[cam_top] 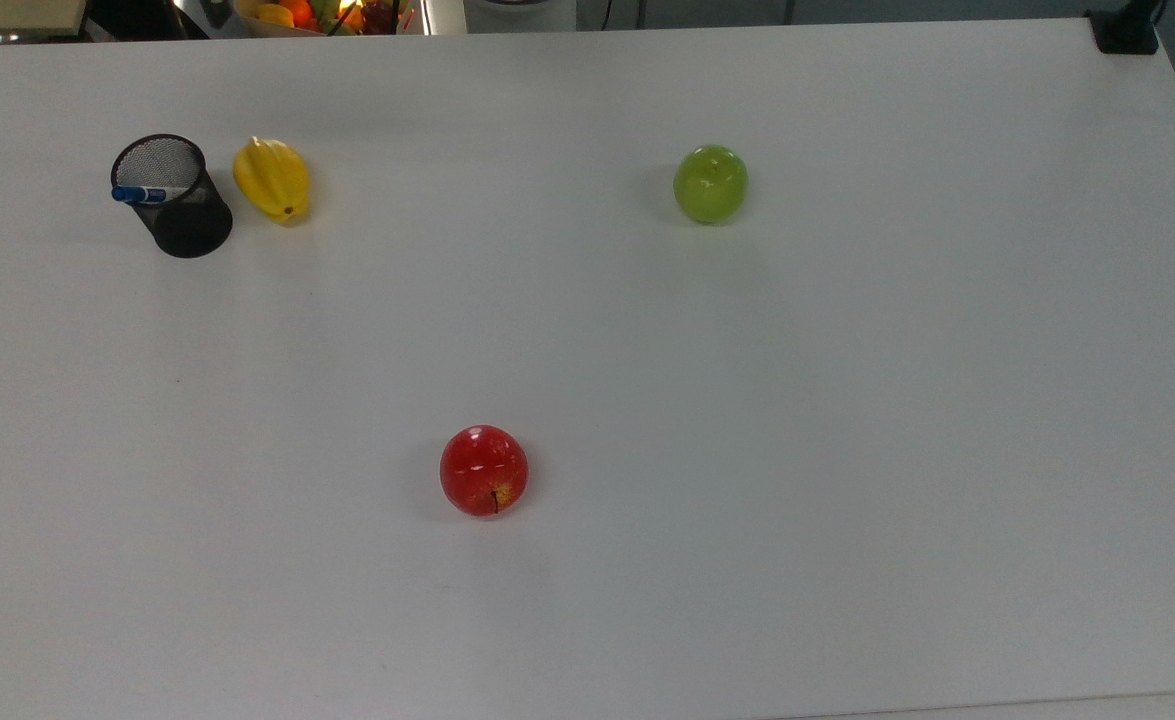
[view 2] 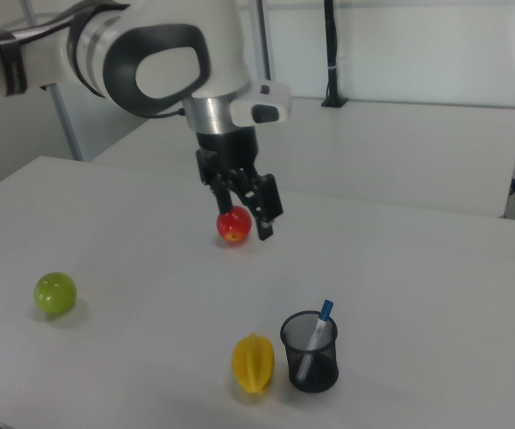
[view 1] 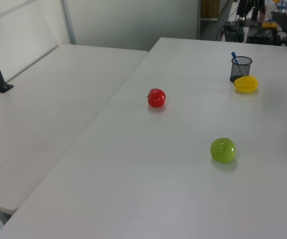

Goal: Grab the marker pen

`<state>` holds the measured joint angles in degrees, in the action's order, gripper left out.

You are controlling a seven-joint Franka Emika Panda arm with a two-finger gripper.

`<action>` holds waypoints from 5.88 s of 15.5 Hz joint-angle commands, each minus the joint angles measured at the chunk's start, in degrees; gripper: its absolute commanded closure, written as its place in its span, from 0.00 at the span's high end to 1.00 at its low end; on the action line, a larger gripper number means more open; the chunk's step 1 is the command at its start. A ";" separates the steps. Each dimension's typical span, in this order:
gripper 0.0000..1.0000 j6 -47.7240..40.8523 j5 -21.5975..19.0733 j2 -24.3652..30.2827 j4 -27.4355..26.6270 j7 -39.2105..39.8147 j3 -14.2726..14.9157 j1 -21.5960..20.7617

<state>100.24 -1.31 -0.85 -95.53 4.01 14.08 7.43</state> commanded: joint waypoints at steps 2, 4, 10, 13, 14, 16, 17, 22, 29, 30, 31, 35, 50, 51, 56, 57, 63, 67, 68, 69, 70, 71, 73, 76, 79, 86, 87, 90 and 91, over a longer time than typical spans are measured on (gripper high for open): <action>1.00 9.77 -0.45 -4.68 -0.62 1.44 2.09 2.23; 1.00 14.43 -0.63 -6.26 -0.62 0.91 2.09 3.81; 0.90 16.39 -0.89 -9.95 -2.99 1.43 2.09 6.10; 0.83 17.79 -0.89 -12.24 -3.00 1.44 2.09 6.11; 0.80 18.05 -0.89 -13.11 -2.91 1.35 2.09 6.11; 0.76 18.32 -0.89 -14.17 -2.82 1.52 2.09 5.93; 0.73 18.76 -0.98 -14.87 -2.65 1.52 2.09 5.84; 0.56 21.48 -1.77 -16.73 -2.47 1.43 2.09 5.84; 0.52 21.66 -2.82 -17.16 -2.47 1.00 2.09 5.76; 0.52 21.66 -3.35 -17.17 -2.47 0.99 2.09 5.67; 0.52 21.57 -3.70 -17.25 -2.47 0.91 2.00 5.67; 0.52 21.66 -5.54 -17.25 -2.47 0.82 2.00 5.67; 0.38 21.84 -7.22 -18.31 -1.68 1.08 1.65 5.32; 0.28 22.01 -7.31 -18.31 -1.68 0.91 1.65 5.32; 0.09 24.21 -8.54 -18.31 -1.68 0.82 1.65 5.32; 0.07 24.21 -8.54 -18.31 -1.68 0.82 1.65 5.32; 0.07 23.51 -9.07 -16.47 0.52 0.03 1.65 5.23; 0.07 23.24 -9.07 -13.14 0.52 -0.32 1.65 5.05; 0.07 22.55 -9.07 -11.73 0.52 -0.32 1.65 4.97; 0.07 20.54 -9.07 -10.32 0.60 -0.32 1.65 4.97; 0.08 18.26 -8.98 -8.74 1.48 -0.24 1.74 4.44; 0.08 15.62 -8.89 -7.42 2.27 -0.15 1.83 3.92; 0.08 10.70 -8.89 -5.49 4.11 -0.15 1.83 3.30; 0.08 1.83 -8.28 -3.20 4.56 -0.32 2.00 -0.38; 0.08 -6.35 -7.66 -2.49 4.56 -3.39 1.30 -4.95; 0.09 -12.96 -3.01 -5.21 3.07 -12.27 -6.25 -13.49; 0.09 -13.32 -2.91 -5.91 2.89 -12.62 -7.13 -14.10; 0.09 -13.32 -2.74 -7.84 3.06 -13.07 -8.63 -14.55; 0.09 -12.97 -2.39 -8.89 3.15 -13.07 -9.33 -14.55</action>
<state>88.15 -4.84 -8.14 -92.37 -8.40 5.66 -7.13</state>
